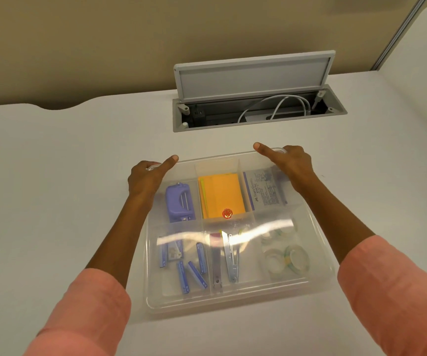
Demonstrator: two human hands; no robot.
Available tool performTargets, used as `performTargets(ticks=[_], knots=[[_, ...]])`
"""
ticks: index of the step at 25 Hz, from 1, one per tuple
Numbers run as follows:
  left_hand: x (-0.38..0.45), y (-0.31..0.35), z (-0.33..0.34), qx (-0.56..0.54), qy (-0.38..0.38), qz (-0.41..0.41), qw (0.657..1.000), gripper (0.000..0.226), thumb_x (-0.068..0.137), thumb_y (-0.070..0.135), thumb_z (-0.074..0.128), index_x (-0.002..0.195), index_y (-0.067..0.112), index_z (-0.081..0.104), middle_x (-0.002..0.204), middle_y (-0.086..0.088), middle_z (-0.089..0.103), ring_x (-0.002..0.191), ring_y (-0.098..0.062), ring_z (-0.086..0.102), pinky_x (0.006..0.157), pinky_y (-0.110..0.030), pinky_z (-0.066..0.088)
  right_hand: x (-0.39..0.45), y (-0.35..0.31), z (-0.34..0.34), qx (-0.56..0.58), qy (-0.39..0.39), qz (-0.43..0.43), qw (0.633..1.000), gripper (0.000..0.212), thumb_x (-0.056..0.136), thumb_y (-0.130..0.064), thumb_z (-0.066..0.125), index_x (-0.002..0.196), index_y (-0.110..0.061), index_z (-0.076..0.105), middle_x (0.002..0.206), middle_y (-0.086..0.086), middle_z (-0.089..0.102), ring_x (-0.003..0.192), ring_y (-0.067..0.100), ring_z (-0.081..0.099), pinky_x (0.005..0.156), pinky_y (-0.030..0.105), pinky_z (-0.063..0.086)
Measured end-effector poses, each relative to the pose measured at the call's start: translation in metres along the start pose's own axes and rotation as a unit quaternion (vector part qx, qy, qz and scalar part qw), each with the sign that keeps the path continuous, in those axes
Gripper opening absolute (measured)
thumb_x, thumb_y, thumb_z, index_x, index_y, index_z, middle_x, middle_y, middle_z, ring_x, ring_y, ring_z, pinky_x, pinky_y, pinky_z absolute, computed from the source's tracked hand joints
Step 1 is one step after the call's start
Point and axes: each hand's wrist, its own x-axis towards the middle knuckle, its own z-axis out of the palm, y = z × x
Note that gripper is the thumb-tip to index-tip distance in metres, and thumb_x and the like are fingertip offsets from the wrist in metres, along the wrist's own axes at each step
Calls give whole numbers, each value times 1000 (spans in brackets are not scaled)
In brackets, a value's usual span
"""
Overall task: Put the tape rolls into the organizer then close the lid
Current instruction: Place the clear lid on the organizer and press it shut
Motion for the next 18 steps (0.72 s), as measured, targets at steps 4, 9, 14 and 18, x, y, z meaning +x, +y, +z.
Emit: performTargets(ticks=[4,9,14,18], knots=[[-3,-5,1,78,58,97,991,46,71,53,67,97,15,61,110,-9,66,103,-27,58,97,-49,43,-8,-1,5,-45,92,-38,994,56,70,-67,59,54,-17,41,60,4,53,56,15,48,53,25,32],[-13,-12,6,141,57,301,942,29,86,32,58,110,17,62,122,-9,63,119,-24,51,105,-45,26,-18,0,7,-87,93,-209,969,47,84,-45,58,120,-15,55,131,11,55,122,28,47,101,43,36],[-33,-16,12,319,0,373,871,39,93,36,39,125,17,53,136,-5,52,138,-19,30,112,-49,4,-39,7,14,-206,4,-360,910,47,86,-46,41,120,-19,58,133,6,56,130,26,43,109,49,25],[-38,-14,12,409,-15,364,836,62,84,50,23,132,17,43,144,-5,43,143,-22,14,111,-56,4,-43,7,22,-270,19,-337,902,47,89,-49,46,124,-18,53,138,4,51,133,24,39,114,51,16]])
